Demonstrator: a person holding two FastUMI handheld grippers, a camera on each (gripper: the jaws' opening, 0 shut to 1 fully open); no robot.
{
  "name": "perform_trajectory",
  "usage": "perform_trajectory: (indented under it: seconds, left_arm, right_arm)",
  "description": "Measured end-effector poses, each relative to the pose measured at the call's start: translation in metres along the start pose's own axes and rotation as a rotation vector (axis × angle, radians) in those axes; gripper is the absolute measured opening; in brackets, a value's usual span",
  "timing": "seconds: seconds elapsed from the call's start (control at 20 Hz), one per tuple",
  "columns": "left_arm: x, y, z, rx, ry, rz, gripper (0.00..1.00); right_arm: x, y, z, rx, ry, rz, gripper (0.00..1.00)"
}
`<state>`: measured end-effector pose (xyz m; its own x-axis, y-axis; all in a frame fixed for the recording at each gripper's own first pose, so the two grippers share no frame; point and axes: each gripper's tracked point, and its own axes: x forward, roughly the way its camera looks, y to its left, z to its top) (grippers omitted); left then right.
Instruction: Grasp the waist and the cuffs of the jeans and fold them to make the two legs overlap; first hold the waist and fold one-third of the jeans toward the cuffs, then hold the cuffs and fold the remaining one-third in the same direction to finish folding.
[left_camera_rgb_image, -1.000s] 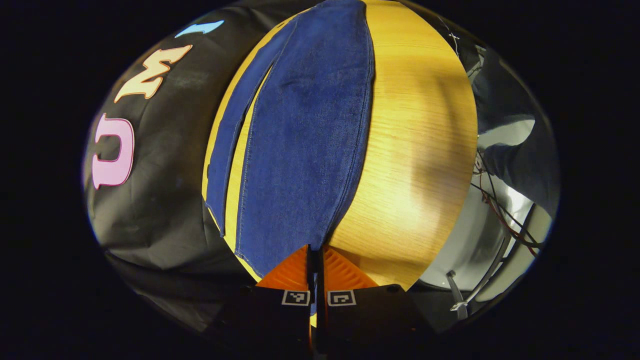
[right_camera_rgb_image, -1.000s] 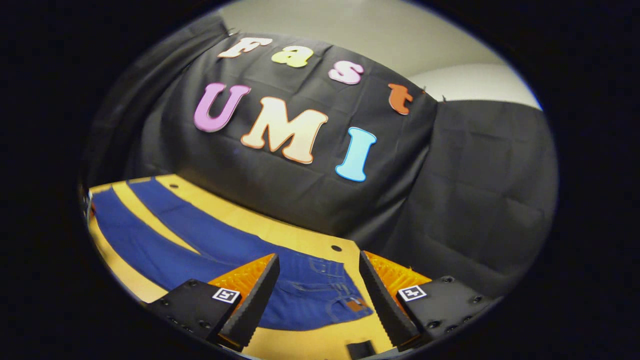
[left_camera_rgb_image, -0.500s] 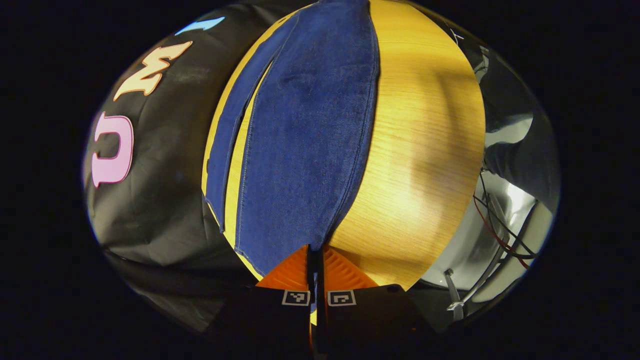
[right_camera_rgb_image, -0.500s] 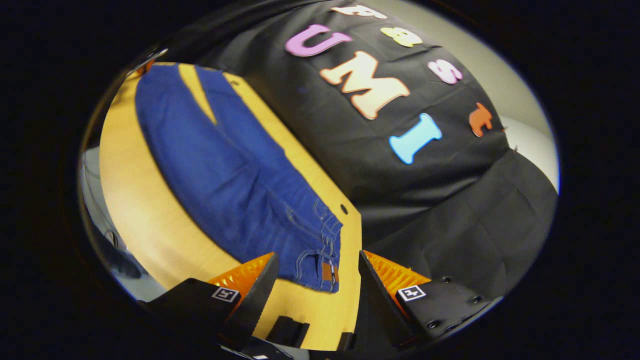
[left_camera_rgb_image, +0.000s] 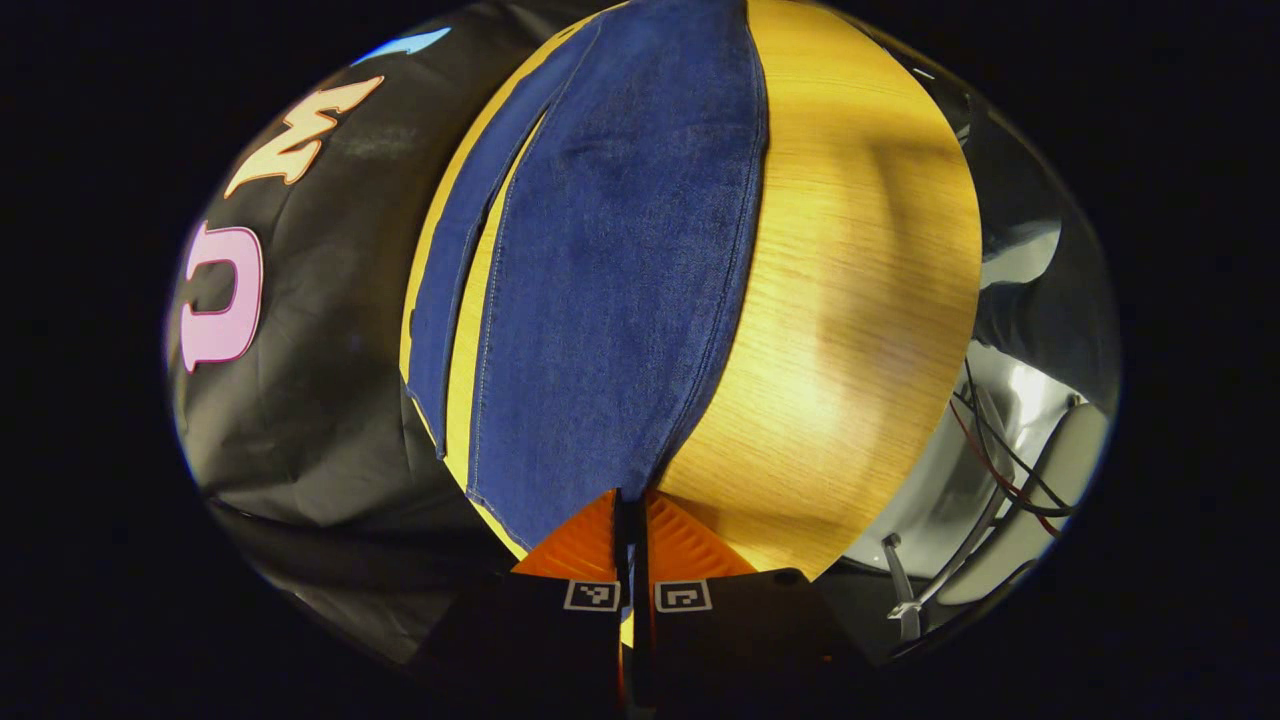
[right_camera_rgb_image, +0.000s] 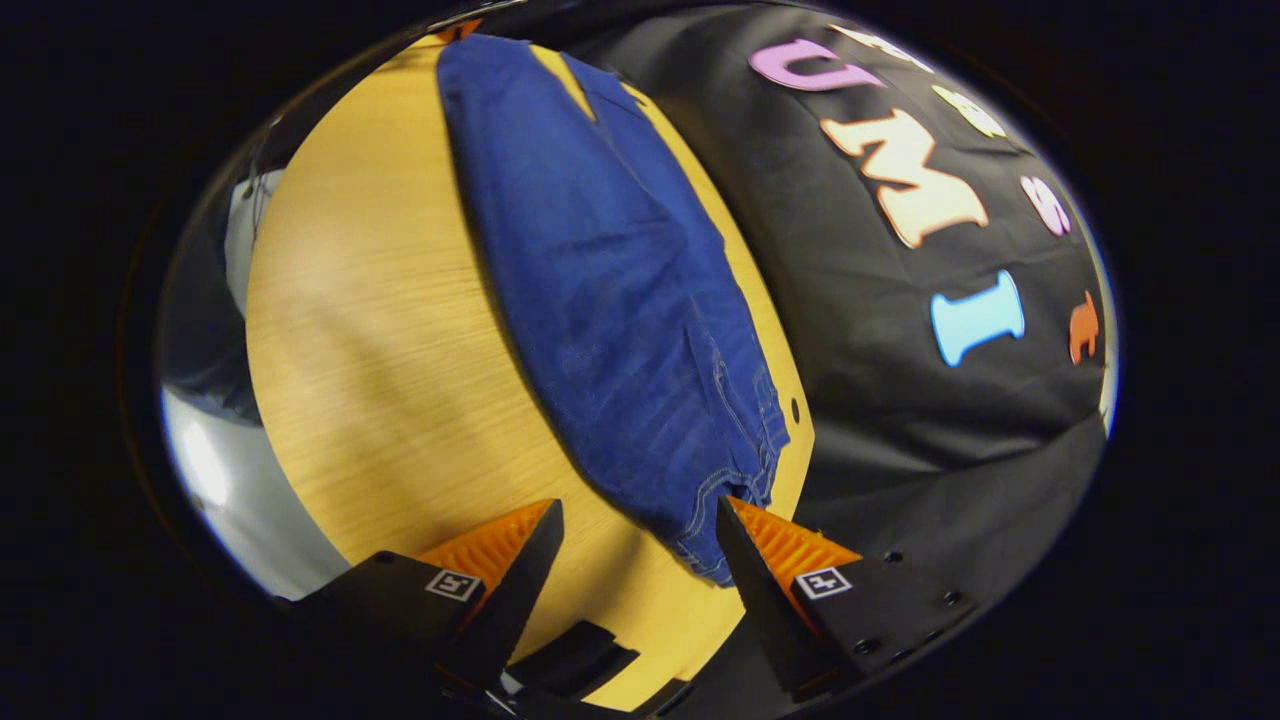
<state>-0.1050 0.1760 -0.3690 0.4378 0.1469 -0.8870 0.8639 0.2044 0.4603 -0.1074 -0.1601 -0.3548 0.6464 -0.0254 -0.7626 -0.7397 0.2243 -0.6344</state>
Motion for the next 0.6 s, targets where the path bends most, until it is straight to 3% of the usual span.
perform_trajectory:
  seconds: [0.05,0.3,0.35,0.5,0.6]
  left_arm:
    - [0.000,0.000,-0.001,-0.003,0.003,-0.002,0.00]
    - [0.001,0.001,-0.002,-0.013,0.020,-0.004,0.00]
    - [0.001,0.001,-0.002,-0.014,0.024,-0.004,0.00]
    - [0.002,0.002,-0.001,-0.029,0.031,-0.008,0.00]
    - [0.003,0.002,-0.001,-0.060,0.038,-0.008,0.00]
  right_arm:
    - [0.000,-0.001,0.001,-0.041,-0.007,-0.003,0.92]
    - [0.036,-0.016,0.000,-0.066,0.003,-0.018,0.89]
    - [0.040,-0.019,0.001,-0.073,0.004,-0.023,0.79]
    - [0.051,-0.012,0.001,-0.086,0.015,0.019,0.65]
    - [0.055,-0.004,-0.002,-0.061,0.036,0.058,0.25]
